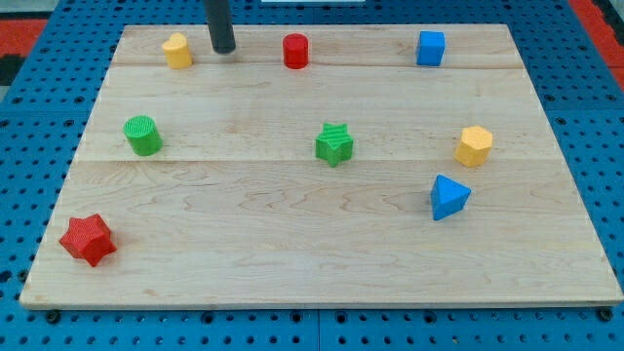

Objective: Move the yellow heart towards the center

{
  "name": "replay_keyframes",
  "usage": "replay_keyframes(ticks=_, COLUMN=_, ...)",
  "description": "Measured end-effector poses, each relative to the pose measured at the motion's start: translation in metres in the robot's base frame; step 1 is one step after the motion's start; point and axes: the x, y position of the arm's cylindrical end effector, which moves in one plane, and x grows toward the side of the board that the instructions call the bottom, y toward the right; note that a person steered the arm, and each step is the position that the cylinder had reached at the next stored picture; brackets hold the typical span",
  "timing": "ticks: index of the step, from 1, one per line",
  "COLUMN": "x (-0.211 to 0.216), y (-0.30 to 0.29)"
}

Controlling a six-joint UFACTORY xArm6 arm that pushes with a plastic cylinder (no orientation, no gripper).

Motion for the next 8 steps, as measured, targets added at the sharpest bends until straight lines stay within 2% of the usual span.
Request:
replay_keyframes(ticks=1, x=-0.008, y=-0.075)
replay_keyframes(ticks=2, x=0.040, y=-0.090)
replay_keyframes(ticks=3, x=0.072, y=-0.053)
replay_keyframes(ticks=4, x=0.037, y=-0.084)
replay_keyframes(ticks=5, x=0.011, y=-0.078)
replay_keyframes(ticks=6, x=0.018, y=-0.044)
replay_keyframes(ticks=8, x=0.118, y=-0.002)
